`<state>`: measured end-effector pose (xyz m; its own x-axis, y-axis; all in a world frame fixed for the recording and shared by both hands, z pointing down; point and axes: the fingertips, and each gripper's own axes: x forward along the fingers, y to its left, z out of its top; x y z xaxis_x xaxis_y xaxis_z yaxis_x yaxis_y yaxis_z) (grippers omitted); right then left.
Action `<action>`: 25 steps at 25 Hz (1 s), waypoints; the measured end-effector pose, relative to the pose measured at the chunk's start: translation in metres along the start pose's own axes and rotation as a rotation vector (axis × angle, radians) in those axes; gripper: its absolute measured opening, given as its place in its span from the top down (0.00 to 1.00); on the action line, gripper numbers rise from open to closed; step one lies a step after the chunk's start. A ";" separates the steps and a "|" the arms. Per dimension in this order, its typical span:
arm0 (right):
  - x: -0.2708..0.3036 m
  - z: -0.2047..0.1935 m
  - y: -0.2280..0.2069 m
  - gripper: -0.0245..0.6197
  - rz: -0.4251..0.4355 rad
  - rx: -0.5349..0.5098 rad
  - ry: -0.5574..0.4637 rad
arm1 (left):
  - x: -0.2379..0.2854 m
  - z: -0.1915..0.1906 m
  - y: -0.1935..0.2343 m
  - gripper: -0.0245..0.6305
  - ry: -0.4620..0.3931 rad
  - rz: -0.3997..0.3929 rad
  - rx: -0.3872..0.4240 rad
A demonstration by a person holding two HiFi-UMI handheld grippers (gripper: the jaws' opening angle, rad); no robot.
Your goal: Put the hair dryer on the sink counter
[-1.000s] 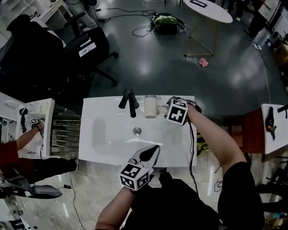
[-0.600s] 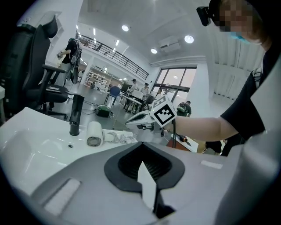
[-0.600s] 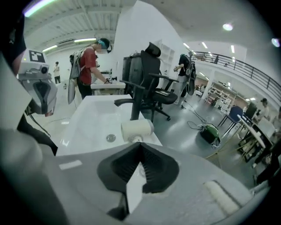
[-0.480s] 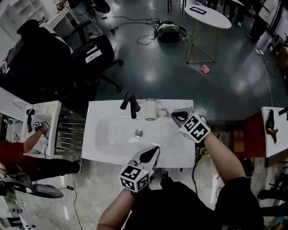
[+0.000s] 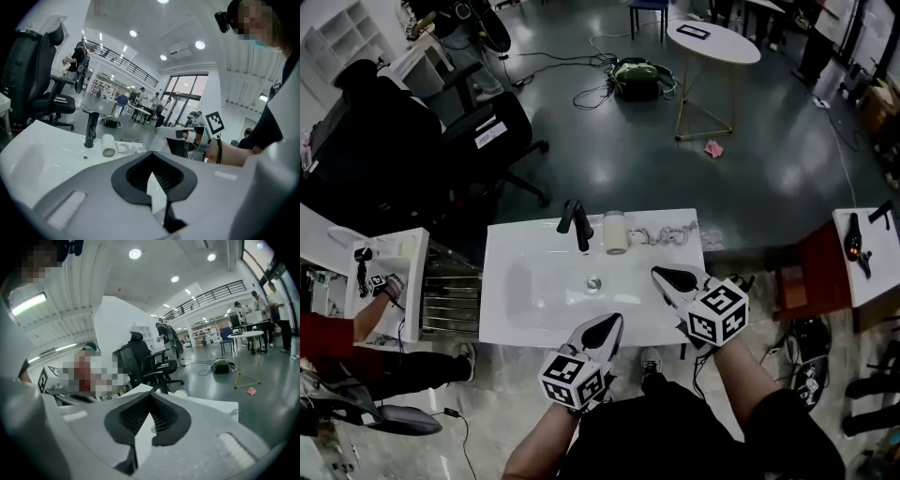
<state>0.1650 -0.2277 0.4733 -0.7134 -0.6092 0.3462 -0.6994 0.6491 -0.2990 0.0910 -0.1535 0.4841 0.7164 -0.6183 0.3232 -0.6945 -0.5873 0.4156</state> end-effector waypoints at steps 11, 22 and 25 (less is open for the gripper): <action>-0.025 -0.026 0.083 0.96 -0.070 0.155 -0.083 | -0.061 -0.005 -0.006 0.96 -0.013 -0.079 0.023; -0.034 -0.062 0.159 0.96 -0.111 0.140 -0.072 | -0.108 -0.030 -0.013 0.96 -0.010 -0.117 -0.025; -0.038 -0.070 0.173 0.96 -0.127 0.145 -0.071 | -0.118 -0.035 -0.016 0.96 -0.005 -0.124 -0.023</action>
<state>0.0736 -0.0602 0.4708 -0.6168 -0.7158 0.3274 -0.7790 0.4956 -0.3840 0.0205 -0.0530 0.4690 0.7961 -0.5445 0.2642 -0.5991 -0.6470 0.4717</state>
